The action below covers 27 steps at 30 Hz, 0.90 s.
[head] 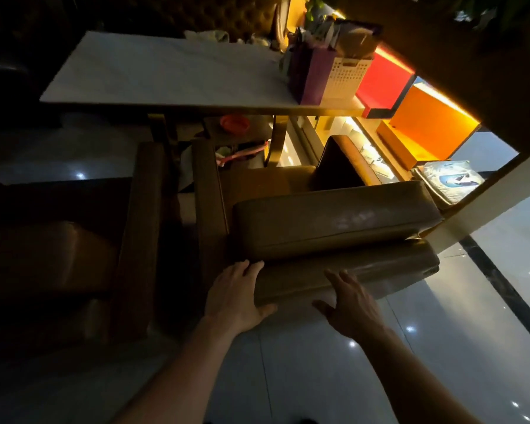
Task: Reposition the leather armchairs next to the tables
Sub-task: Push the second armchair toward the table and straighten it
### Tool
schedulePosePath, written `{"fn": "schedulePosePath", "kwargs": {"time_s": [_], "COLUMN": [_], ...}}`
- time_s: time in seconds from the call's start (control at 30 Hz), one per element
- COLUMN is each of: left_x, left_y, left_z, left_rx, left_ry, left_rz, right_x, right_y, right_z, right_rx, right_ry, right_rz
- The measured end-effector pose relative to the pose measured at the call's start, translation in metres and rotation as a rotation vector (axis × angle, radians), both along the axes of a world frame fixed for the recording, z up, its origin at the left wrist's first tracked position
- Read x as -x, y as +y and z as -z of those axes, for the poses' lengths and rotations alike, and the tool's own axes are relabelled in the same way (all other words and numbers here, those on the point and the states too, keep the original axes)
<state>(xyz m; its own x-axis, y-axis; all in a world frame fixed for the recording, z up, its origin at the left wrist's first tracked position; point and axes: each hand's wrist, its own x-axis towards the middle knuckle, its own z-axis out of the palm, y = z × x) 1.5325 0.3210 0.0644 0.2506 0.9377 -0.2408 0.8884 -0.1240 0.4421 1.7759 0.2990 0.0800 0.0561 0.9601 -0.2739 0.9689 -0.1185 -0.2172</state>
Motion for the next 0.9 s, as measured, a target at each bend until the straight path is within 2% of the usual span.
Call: {"fn": "schedulePosePath", "kwargs": {"time_s": [0.2, 0.4, 0.67, 0.9], "left_x": [-0.059, -0.083, -0.085, -0.075], "left_y": [0.015, 0.019, 0.034, 0.034], "left_z": [0.035, 0.066, 0.096, 0.119], "left_rx": [0.025, 0.033, 0.006, -0.139], "left_ry": [0.098, 0.193, 0.262, 0.240], "left_rz": [-0.160, -0.252, -0.290, -0.287], "right_x": [-0.078, -0.114, -0.132, -0.116], "right_y": [0.055, 0.091, 0.105, 0.103], "right_z": [0.047, 0.080, 0.112, 0.129], "right_rx": [0.037, 0.031, 0.053, -0.032], "right_ry": [-0.021, -0.058, -0.114, -0.257], "right_rz": [-0.169, -0.308, -0.251, -0.222]}}
